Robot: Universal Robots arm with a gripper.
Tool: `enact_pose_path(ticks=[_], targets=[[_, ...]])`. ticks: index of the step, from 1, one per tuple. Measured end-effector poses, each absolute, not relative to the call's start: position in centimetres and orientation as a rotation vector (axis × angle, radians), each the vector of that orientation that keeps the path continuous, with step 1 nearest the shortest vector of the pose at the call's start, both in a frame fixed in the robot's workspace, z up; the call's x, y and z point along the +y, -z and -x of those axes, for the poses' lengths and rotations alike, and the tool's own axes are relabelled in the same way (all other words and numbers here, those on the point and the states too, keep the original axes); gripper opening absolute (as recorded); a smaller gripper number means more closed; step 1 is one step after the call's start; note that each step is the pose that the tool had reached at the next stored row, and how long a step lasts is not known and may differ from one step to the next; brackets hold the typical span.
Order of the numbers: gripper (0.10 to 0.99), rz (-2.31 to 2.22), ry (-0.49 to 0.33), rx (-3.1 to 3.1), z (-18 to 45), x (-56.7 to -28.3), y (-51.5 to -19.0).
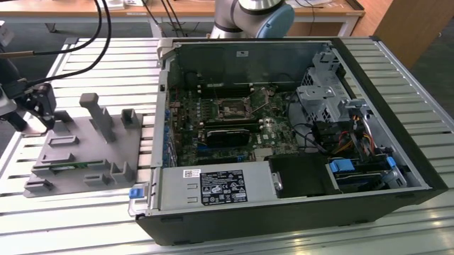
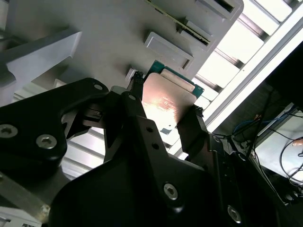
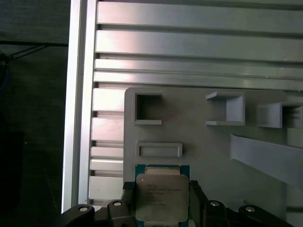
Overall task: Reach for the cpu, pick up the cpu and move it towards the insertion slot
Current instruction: 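Pick up the cpu and move it towards the insertion slot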
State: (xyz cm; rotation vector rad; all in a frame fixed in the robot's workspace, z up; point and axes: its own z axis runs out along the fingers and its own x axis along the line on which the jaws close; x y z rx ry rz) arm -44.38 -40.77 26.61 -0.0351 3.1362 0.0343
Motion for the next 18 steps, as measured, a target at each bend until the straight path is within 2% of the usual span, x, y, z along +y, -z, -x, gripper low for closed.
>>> enact_pose_path(ticks=[18], targets=[[0.541, 0.035, -0.030, 3.136, 44.4, -40.7, -27.9]])
